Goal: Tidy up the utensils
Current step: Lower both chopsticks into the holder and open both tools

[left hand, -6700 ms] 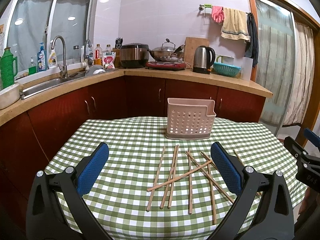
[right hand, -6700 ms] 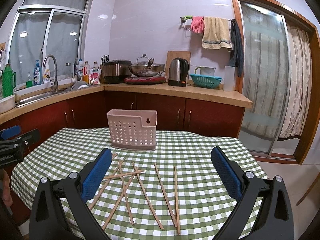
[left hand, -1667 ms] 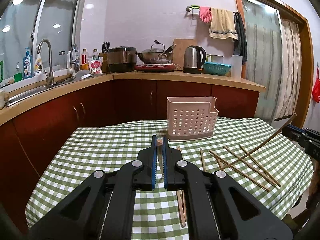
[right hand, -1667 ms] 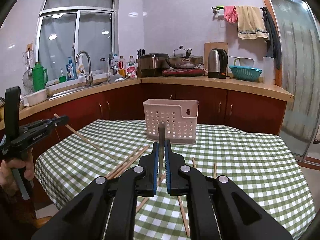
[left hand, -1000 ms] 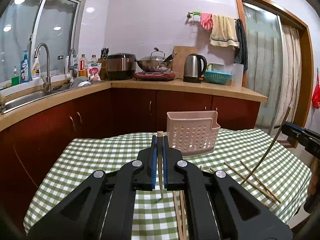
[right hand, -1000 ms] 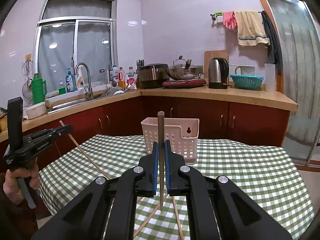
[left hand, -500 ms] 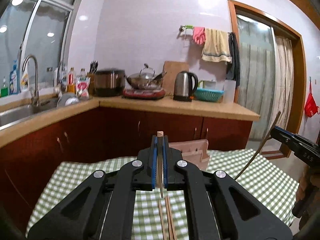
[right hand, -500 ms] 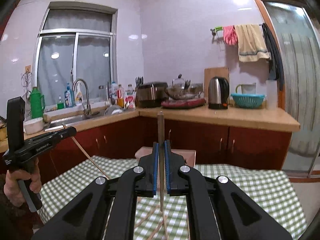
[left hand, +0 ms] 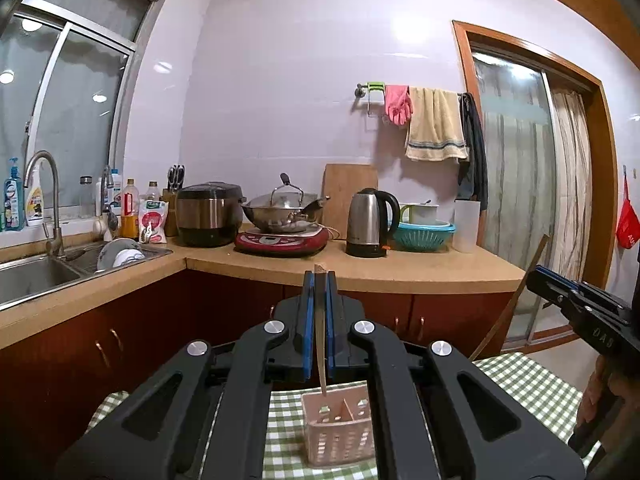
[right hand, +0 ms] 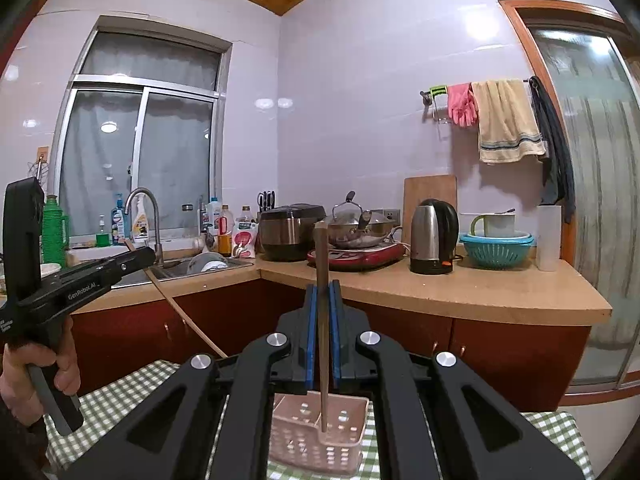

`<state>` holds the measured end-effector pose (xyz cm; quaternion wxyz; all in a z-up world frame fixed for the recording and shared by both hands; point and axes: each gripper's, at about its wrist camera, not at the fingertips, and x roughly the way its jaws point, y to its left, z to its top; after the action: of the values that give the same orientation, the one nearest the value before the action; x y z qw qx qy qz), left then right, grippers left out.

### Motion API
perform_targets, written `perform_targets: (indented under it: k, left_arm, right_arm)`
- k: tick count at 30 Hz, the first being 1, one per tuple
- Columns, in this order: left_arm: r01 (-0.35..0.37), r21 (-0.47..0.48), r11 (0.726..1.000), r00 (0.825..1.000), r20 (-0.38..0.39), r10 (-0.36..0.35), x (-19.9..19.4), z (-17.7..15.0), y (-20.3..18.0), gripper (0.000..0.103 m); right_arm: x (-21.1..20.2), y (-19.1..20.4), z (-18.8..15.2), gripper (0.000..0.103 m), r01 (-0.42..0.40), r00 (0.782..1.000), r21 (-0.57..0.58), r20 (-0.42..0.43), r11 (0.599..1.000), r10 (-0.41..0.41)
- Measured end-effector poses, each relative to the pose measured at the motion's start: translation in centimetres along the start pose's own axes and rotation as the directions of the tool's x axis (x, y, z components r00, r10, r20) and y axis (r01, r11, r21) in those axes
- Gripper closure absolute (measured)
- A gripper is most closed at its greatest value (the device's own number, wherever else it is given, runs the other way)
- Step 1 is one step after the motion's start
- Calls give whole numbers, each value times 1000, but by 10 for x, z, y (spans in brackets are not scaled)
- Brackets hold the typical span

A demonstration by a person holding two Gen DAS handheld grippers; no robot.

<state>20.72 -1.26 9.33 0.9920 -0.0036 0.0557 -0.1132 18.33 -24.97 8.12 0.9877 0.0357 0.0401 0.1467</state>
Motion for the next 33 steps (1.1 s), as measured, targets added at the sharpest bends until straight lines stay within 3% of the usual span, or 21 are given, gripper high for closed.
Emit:
perform_targets:
  k: [10, 18, 19, 20, 21, 22, 23, 24, 33]
  left_arm:
    - [12, -22, 1000, 989, -147, -15, 64, -63, -2, 98]
    - [28, -24, 999, 978, -205, -32, 77, -93, 0, 96]
    - [31, -24, 999, 977, -208, -36, 77, -94, 1, 93]
    - [29, -23, 999, 977, -211, -33, 78, -95, 2, 82]
    - [23, -24, 999, 977, -210, -28, 78, -96, 3, 74]
    - [15, -29, 999, 979, -203, -21, 76, -95, 4, 56]
    - [15, -38, 999, 981, -193, -22, 74, -94, 6, 51]
    - [13, -44, 999, 982, -186, -21, 71, -94, 7, 51]
    - [-51, -29, 998, 992, -119, 48, 24, -84, 11, 21]
  right_arm:
    - [60, -19, -58, 96, 16, 993, 53, -120, 998, -9]
    - [73, -19, -87, 96, 29, 980, 53, -197, 998, -18]
    - [72, -18, -87, 96, 35, 981, 49, -194, 998, -25]
    - [72, -18, -87, 94, 43, 980, 44, -195, 998, -34]
    - [74, -18, -85, 80, 45, 979, 41, -200, 998, -36]
    - [73, -18, -85, 70, 52, 979, 33, -199, 998, -44]
    - [69, -17, -84, 52, 68, 981, 25, -186, 997, -62]
    - [67, -16, -82, 46, 81, 982, 18, -174, 997, -76]
    - [19, -16, -68, 38, 132, 981, -7, -142, 991, -132]
